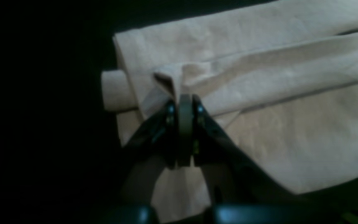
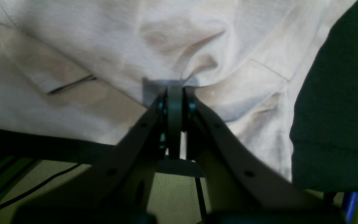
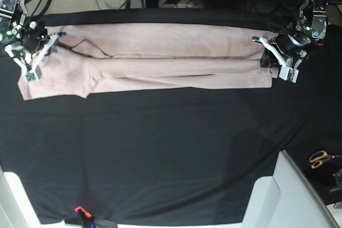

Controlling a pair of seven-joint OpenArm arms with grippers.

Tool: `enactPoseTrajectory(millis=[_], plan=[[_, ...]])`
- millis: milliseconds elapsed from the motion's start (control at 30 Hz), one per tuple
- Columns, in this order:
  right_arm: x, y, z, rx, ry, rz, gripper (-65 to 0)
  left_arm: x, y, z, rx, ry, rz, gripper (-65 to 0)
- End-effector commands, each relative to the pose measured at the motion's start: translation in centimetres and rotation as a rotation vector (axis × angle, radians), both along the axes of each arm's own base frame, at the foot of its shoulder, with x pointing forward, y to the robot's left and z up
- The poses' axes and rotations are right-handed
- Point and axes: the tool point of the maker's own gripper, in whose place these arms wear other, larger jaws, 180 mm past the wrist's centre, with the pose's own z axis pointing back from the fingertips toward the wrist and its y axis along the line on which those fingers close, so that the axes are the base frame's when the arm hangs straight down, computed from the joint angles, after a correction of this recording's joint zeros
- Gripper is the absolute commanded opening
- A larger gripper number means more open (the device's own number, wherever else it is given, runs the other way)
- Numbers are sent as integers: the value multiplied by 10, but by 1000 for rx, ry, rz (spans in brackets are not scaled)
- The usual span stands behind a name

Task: Fold the T-shirt properly
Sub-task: 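Lay the hem over the collar edge and drag the fold taut with both grippers, then adjust grips on the folded strip ends with both grippers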

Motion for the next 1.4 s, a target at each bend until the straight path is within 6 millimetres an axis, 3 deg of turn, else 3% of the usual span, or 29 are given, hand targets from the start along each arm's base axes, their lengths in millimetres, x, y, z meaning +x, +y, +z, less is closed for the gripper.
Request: enactPoseTrajectory(millis=[0,100,333,433,600,700,833,967,1000,1133,1233,1367], plan=[[8,-6,9,-16,-34,0,-650,4,10,6,20,-21,7,-650],[7,-8,8,-22,-29,1,-650,3,14,3,70,-12,-19,-650],[6,-7,7,-19,-21,-1,-636,0,2,-5,95,-3,-40,-650],[6,-9,7,-22,-19,-5,-549,3,1,-4,92,-10,-40,-650],[-4,-44,14,-40,-61,-261,-327,5,-1,-2,90,-17,-42,-650],[10,-66,38,-80,-194,-351,-299,5,-1,-2,90,-17,-42,-650],[39,-63,57,-72,-307,-290,-300,2,0,-4,90,-9,-41,-650],[72,-35,56,18,-322,-84,-320,3,-7,-6,73,-13,-34,-650],[78,-36,55,29,-319,-79,-360,3,-7,-5,74,-14,-36,-650],[89,-40,28,92,-236,-108,-650,3,-8,-5,71,-15,-35,-650],[97,-44,11,146,-205,-139,-617,3,-12,-6,62,-15,-32,-650],[108,-52,3,187,-220,-163,-641,2,-11,-8,61,-10,-29,-650]])
